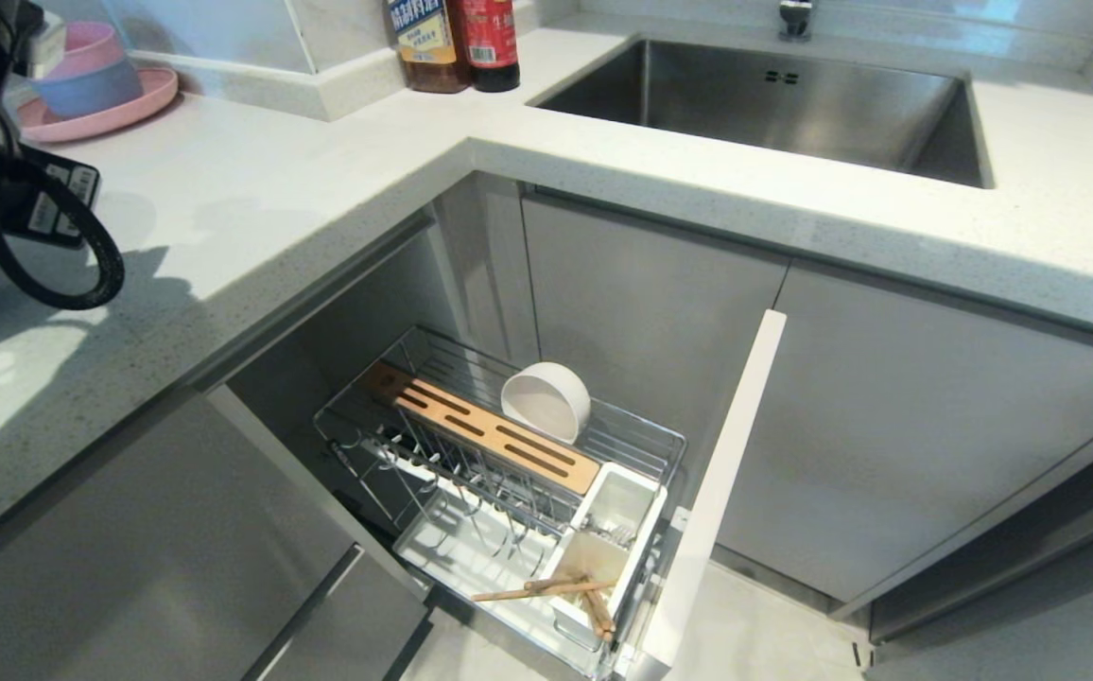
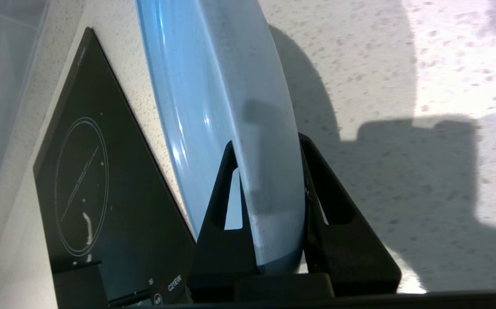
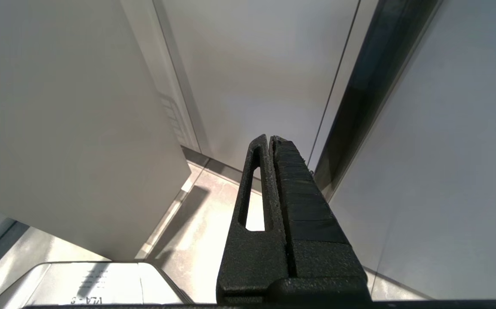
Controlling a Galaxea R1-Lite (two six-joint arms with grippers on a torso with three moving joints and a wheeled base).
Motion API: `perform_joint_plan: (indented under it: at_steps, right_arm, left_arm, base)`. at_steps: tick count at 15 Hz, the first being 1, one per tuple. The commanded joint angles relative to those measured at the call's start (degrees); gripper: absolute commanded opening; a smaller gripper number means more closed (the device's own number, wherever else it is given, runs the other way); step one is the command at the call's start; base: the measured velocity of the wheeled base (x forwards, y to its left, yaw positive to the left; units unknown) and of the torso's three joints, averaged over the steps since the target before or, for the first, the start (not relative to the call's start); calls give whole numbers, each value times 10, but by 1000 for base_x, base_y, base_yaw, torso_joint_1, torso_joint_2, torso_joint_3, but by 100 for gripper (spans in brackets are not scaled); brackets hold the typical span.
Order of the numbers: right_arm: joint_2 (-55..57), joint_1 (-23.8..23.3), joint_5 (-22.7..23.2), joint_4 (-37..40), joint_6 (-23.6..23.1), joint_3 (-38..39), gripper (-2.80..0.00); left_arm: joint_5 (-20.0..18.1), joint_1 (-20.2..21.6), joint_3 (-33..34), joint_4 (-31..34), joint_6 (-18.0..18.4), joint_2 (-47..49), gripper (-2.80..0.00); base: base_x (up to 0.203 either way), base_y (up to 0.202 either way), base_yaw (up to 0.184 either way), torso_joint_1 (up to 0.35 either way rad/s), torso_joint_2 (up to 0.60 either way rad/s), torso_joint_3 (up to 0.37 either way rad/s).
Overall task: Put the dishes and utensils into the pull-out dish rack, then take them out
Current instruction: Take the plate out of the cupboard
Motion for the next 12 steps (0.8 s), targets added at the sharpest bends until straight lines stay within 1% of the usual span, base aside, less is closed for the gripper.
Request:
perform_joint_plan:
  at_steps: [1, 12]
  right_arm:
    - [0, 0, 0, 0, 0, 1, -280]
    - [0, 0, 0, 0, 0, 1, -280]
  left_arm:
    - [5, -6, 0, 3, 0, 10, -280]
    - [4, -17, 9, 5, 2, 75, -280]
  base:
    - [0, 0, 0, 0, 0, 0]
    - [0, 0, 0, 0, 0, 0]
